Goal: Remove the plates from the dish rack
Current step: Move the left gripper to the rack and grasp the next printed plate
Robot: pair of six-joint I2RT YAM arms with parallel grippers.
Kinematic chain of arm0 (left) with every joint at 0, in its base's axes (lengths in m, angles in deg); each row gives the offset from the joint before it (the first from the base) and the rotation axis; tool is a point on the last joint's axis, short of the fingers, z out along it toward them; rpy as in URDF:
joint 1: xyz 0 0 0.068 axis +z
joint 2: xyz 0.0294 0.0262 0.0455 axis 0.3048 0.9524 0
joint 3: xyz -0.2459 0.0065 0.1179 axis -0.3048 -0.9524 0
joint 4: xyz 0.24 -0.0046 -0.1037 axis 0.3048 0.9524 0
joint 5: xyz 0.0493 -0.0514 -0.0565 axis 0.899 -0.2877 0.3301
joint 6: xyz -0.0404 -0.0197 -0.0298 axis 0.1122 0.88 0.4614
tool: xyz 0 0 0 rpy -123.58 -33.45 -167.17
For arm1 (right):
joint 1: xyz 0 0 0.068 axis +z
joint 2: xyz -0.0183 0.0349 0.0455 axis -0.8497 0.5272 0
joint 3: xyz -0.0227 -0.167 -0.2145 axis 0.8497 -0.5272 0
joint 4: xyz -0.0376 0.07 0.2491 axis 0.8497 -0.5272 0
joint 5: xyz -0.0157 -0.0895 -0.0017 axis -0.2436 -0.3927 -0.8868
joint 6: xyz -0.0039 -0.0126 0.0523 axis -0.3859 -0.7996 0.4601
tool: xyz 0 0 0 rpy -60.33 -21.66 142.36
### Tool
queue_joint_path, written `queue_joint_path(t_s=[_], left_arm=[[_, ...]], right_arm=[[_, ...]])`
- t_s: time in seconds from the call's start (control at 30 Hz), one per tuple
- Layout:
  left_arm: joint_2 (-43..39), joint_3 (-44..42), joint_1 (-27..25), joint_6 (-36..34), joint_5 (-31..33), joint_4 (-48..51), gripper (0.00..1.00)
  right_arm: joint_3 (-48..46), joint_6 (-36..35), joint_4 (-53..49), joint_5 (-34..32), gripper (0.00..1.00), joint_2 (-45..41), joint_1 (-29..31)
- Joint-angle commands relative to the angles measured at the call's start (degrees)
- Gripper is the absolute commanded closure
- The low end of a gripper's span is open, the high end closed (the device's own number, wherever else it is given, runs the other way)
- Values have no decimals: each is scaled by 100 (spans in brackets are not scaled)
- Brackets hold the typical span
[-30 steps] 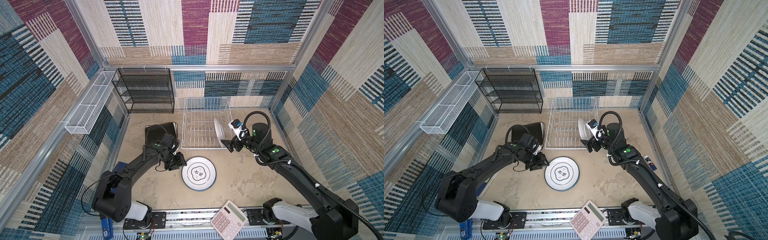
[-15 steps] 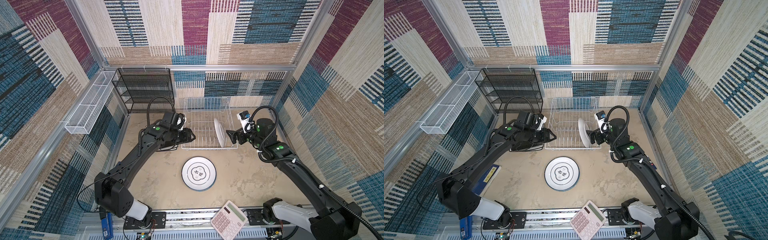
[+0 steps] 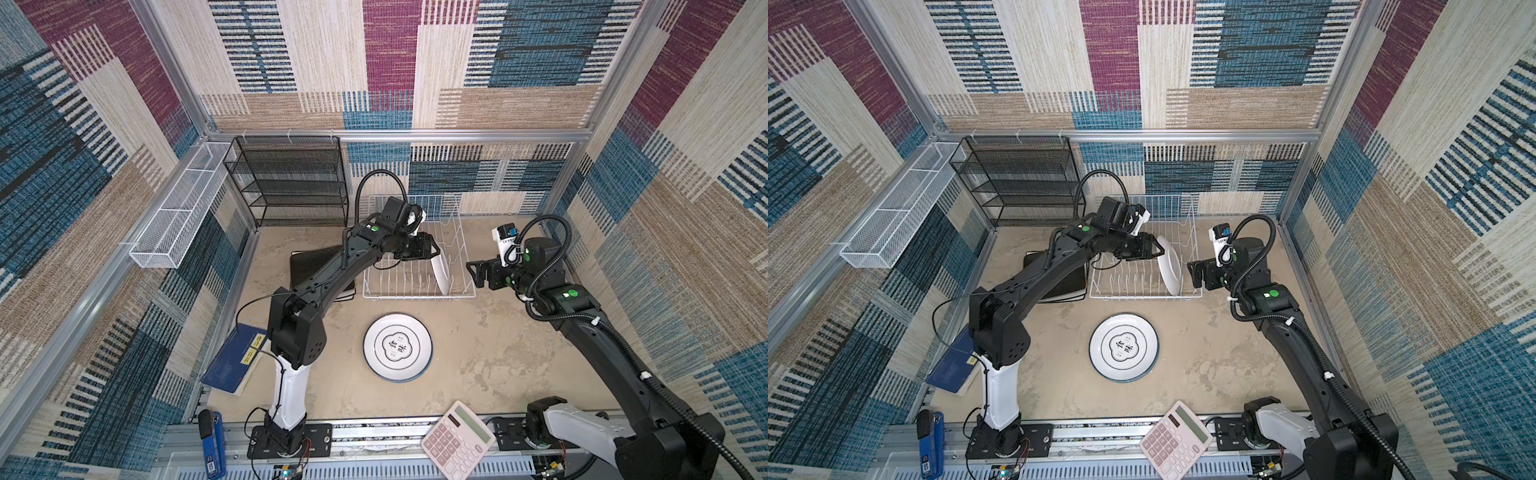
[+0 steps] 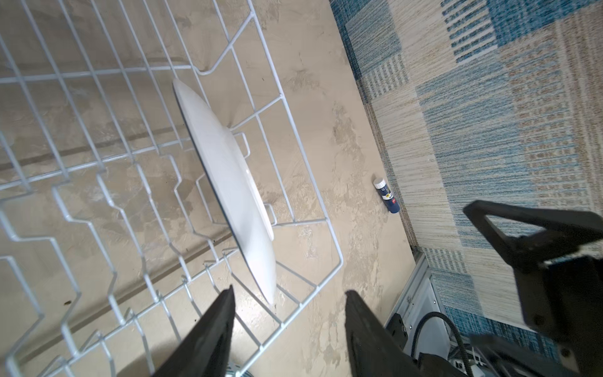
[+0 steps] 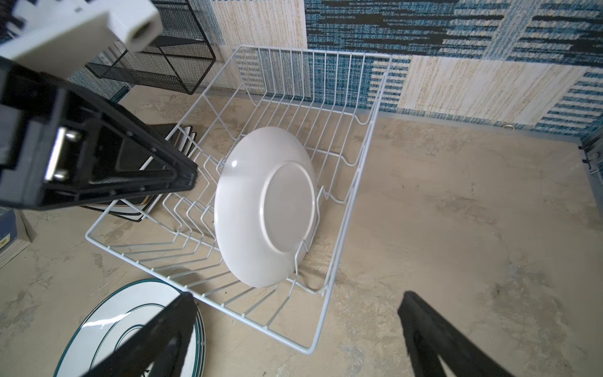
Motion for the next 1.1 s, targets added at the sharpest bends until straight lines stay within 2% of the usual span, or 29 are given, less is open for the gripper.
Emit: queue_joint_path(t_s=[0.0, 0.2, 0.4, 0.67, 0.77, 0.93, 1.07], left_arm=[[365, 335, -46, 150, -72, 118, 44], [906, 798, -139, 292, -21, 217, 47], [1162, 952, -200, 435, -21, 220, 55], [1162, 934, -211, 671, 31, 201, 81], [1123, 908, -215, 797, 22, 140, 85], [1057, 788, -215, 1031, -145, -118, 99], [970, 691, -215, 1216, -326, -366, 100]], right_arm=[[-21, 107, 63, 3, 1, -79, -19], [4, 98, 126, 9, 1, -116, -24], [-3, 133, 218, 46, 1, -112, -24], [49, 178, 268, 73, 1, -78, -24], [51, 200, 272, 46, 1, -88, -27], [39, 209, 282, 29, 1, -87, -25], [41, 214, 309, 13, 1, -108, -24]])
